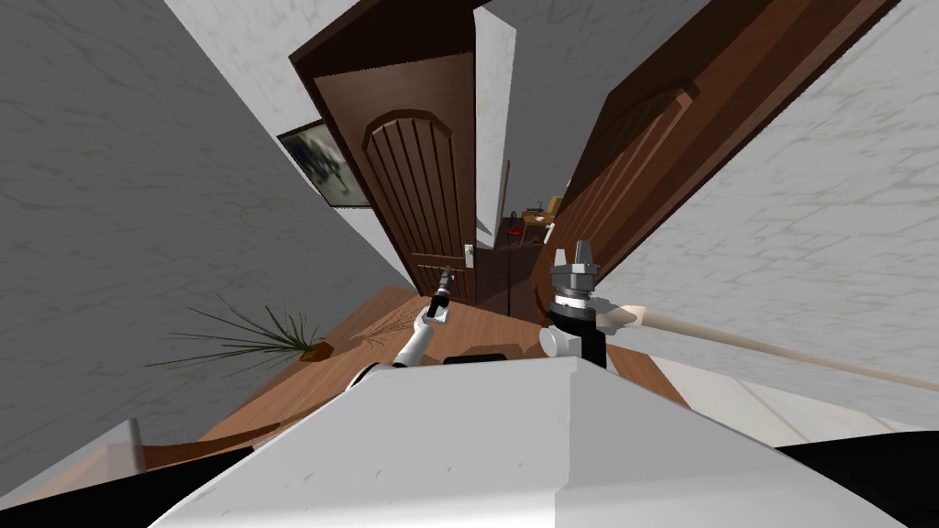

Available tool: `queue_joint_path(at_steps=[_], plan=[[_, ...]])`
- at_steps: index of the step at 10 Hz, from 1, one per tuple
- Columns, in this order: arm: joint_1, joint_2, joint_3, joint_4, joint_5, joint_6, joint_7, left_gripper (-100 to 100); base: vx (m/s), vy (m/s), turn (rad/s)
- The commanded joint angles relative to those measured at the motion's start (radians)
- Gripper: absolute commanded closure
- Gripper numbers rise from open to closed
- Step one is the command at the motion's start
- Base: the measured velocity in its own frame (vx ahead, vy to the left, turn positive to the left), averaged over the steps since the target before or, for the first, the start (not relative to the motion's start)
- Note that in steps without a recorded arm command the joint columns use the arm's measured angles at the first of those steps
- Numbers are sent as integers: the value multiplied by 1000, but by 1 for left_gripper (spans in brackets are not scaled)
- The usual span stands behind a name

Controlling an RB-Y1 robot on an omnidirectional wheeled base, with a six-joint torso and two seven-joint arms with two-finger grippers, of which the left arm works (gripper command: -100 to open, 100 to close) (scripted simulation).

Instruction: Push the door open

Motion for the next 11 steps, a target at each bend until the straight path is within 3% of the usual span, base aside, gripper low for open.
queue_joint_path(at_steps=[1,11], plan=[[-29,-3,-2,50,0,2,1,-100,67,39,-52],[-163,-47,-13,275,-4,22,-3,-100,79,42,-40]])
